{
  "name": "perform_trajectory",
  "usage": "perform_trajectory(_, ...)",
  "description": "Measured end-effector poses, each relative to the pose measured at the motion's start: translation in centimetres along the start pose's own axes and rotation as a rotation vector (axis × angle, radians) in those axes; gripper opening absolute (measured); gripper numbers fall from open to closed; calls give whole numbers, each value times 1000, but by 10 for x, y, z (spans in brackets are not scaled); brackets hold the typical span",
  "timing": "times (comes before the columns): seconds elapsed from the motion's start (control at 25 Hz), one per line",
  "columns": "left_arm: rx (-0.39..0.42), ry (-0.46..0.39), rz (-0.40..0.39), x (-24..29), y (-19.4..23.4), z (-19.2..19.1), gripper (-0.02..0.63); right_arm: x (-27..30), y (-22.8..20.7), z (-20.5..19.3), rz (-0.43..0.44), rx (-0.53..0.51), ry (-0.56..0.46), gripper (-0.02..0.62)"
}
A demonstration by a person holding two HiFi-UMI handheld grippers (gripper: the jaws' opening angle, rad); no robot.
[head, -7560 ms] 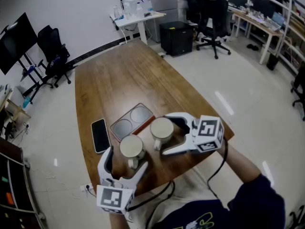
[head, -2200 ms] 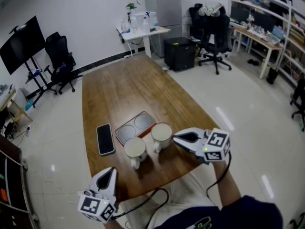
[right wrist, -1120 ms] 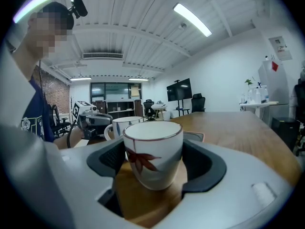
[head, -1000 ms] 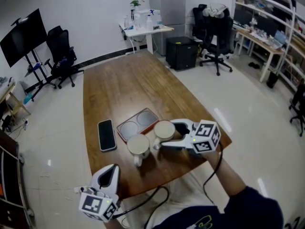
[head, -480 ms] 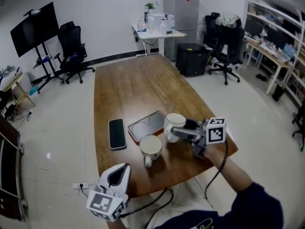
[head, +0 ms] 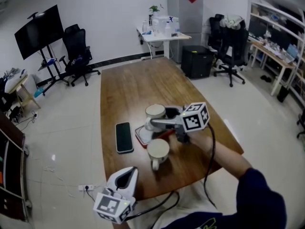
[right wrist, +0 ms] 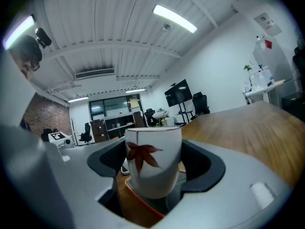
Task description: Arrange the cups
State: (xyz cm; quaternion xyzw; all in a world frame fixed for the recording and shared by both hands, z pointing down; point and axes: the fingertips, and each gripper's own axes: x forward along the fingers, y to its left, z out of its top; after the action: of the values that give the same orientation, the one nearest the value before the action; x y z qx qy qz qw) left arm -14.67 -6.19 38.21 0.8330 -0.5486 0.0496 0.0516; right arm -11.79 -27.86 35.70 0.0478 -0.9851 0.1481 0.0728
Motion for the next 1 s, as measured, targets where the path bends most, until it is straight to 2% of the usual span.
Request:
perform_trajectory(0.08, 0, 3, -5, 0, -1, -2, 5, 15, 8, -5, 18, -7, 13, 357)
perform_trajectory(0.32, -2, 4, -4, 1, 0, -4, 5, 40, 22, -23, 7, -123, 82, 359)
perform_trajectory(0.52, 1, 11, 2, 2, 4, 1, 5, 37, 29, -27, 49, -212, 53, 364)
perform_trajectory(0.64, 0, 11, 4, 1, 4, 1, 5, 35, 32, -27, 36, -265, 34, 364)
perform_trajectory(0.8, -2, 7, -6, 2, 2, -1, 5, 22, 24, -23, 21, -209, -10, 428)
perform_trajectory(1.0, -10, 10, -4, 2, 2, -2, 5, -35, 5, -10, -42, -150, -91, 428)
